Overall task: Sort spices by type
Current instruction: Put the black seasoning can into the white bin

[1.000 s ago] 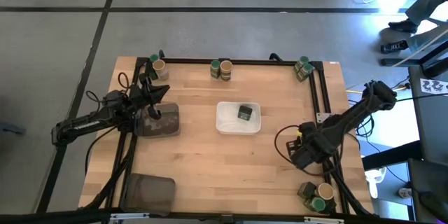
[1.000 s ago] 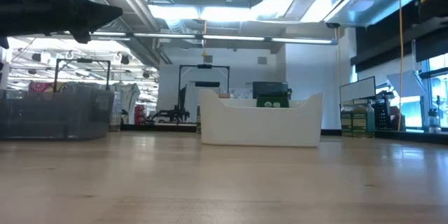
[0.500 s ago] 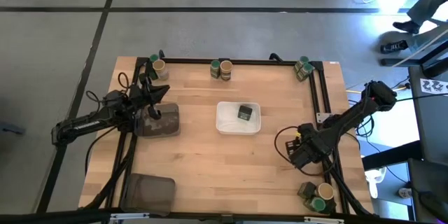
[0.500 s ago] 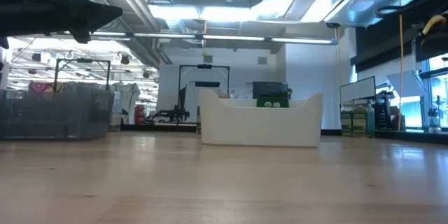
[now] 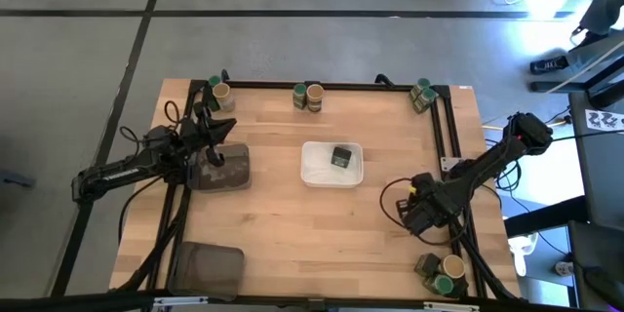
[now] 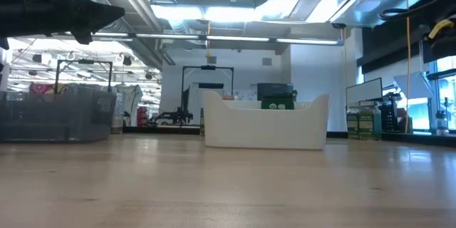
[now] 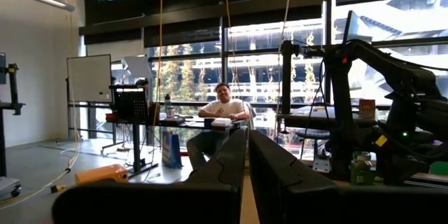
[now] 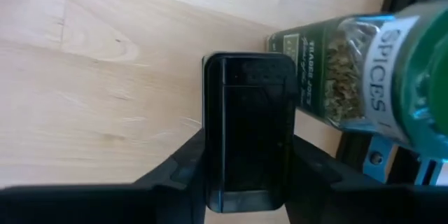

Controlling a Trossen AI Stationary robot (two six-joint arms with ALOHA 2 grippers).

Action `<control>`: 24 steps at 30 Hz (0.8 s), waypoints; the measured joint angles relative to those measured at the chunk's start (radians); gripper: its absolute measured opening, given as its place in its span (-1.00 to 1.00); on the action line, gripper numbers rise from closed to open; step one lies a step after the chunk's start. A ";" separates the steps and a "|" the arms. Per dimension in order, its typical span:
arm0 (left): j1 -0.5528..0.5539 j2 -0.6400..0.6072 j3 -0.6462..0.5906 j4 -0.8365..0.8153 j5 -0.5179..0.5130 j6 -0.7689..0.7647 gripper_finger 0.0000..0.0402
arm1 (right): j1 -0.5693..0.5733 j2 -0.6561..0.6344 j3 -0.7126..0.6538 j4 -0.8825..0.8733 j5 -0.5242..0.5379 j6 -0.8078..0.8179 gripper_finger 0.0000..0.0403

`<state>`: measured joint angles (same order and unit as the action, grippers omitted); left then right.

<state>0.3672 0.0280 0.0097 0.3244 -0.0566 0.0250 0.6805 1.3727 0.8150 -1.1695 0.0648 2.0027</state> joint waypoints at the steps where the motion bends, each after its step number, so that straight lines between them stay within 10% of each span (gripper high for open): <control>1: 0.000 0.000 0.000 0.000 0.000 0.000 -0.91 | 0.000 0.000 0.000 0.003 0.008 -0.016 -0.34; 24: 0.000 0.000 0.000 0.000 0.000 0.000 -0.91 | -0.066 0.000 0.264 0.044 0.362 -0.467 -0.32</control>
<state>0.3672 0.0280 0.0097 0.3241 -0.0566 0.0250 0.6148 1.3727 1.0789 -1.1259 0.4265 1.5357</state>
